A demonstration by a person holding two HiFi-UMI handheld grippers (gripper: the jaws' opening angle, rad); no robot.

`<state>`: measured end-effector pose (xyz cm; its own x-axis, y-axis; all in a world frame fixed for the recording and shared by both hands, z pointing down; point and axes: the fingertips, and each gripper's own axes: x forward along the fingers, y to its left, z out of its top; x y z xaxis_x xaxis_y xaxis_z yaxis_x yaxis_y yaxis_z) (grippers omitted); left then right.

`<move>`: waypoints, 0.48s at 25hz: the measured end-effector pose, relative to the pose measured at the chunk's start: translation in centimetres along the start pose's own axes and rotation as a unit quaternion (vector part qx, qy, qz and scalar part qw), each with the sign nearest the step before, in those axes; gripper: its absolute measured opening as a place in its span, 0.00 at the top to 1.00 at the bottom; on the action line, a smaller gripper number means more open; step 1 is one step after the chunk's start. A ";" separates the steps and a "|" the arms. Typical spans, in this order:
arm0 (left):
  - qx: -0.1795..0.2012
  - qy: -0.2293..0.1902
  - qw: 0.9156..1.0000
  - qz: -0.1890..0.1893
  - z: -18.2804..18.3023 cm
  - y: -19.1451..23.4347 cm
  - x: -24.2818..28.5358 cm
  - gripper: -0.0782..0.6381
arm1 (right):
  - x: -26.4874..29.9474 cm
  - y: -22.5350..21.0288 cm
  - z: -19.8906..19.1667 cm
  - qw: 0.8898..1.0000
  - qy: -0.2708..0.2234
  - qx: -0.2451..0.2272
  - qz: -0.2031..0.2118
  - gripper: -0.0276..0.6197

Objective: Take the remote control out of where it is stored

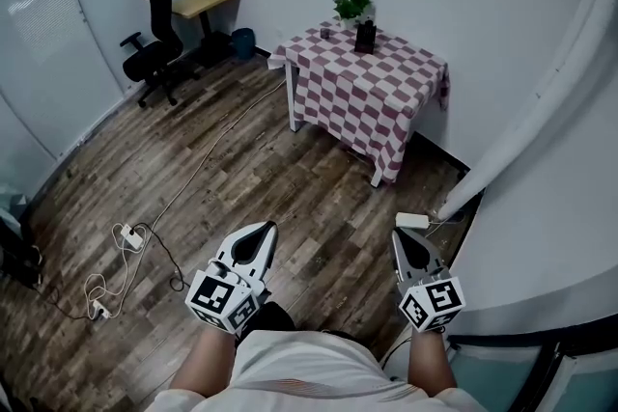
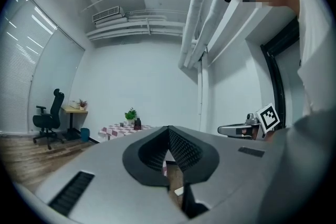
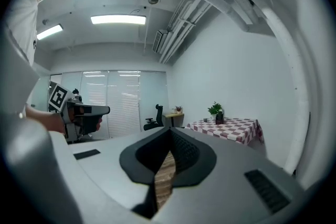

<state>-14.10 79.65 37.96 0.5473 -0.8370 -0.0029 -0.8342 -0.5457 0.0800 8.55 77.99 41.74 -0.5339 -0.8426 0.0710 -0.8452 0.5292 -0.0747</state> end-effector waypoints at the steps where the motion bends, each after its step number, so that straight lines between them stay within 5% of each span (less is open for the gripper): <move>1: 0.002 0.002 1.000 -0.003 0.0 -0.1 0.6 0.88 | 0.3 -0.6 -0.2 1.000 0.003 0.006 -0.003 0.94; 12: 0.000 -0.002 0.999 -0.033 0.2 3.2 10.0 0.88 | 5.6 -7.4 -0.3 0.999 0.022 0.019 -0.044 0.94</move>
<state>-11.31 69.52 38.02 0.6001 -0.7998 -0.0114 -0.7968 -0.5989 0.0801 11.75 69.40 43.01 -0.4597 -0.8795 0.1229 -0.8874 0.4494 -0.1033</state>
